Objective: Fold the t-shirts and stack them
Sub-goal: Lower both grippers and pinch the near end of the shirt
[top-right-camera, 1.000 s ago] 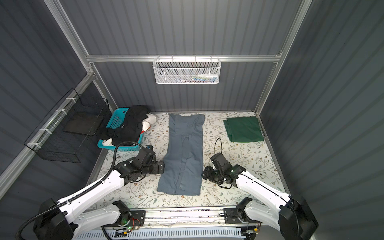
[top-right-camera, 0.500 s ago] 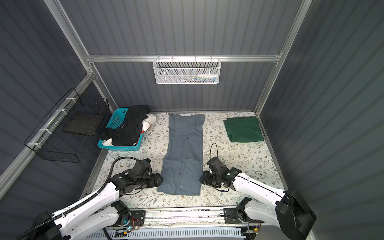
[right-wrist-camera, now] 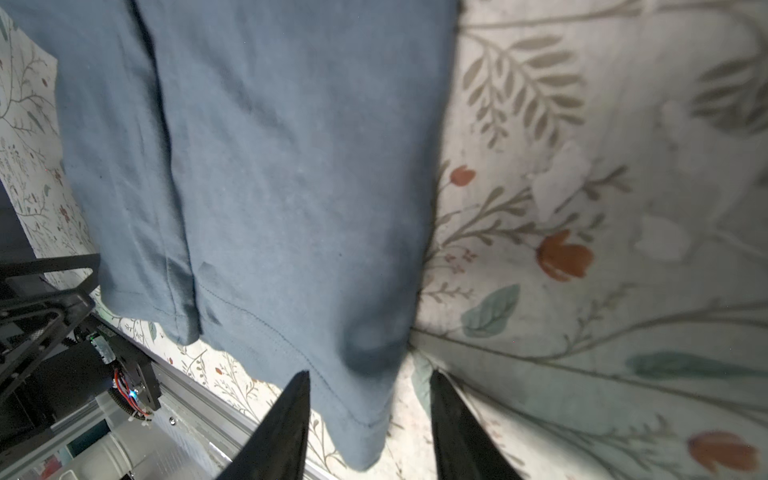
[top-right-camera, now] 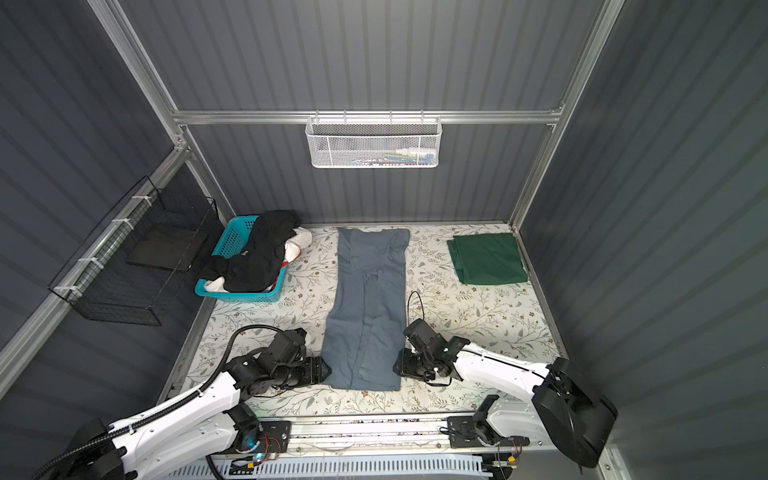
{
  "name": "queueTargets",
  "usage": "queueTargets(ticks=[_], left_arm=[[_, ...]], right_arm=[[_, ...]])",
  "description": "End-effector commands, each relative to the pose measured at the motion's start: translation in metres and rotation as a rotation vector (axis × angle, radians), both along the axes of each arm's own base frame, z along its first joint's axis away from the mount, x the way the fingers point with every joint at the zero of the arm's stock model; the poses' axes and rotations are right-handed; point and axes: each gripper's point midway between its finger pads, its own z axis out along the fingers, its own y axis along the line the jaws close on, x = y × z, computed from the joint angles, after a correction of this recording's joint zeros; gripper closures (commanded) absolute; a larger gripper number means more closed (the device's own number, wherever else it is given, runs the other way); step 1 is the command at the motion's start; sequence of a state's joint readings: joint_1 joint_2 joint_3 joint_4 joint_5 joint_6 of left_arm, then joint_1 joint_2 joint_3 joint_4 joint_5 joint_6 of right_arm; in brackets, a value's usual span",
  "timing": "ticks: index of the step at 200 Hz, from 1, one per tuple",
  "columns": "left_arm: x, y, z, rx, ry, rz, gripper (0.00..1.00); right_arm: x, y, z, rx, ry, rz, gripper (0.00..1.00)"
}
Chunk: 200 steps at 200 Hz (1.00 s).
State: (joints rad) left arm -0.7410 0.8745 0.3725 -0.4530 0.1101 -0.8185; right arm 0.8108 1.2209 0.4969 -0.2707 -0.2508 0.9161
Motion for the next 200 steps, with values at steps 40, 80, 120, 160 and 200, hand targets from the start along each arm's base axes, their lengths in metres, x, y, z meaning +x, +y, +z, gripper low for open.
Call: queueTargets(ticks=[40,80,120,160,200], left_arm=[[-0.017,0.014,-0.017,0.039,0.067,0.033,0.32],[-0.019,0.014,-0.024,0.052,0.084,0.025,0.35],[-0.019,0.012,-0.035,0.064,0.109,0.021,0.41],[-0.017,0.012,-0.034,0.057,0.095,0.032,0.58],[-0.014,0.013,-0.029,0.068,0.075,0.02,0.68]], right_arm=[[-0.017,0.007,-0.015,-0.014,0.065,0.058,0.55],[-0.026,0.009,-0.018,-0.026,0.084,0.075,0.58],[-0.038,0.008,-0.023,-0.023,0.117,0.089,0.59],[-0.04,0.005,-0.023,-0.024,0.112,0.08,0.69],[-0.037,0.01,-0.013,0.004,0.08,0.084,0.96]])
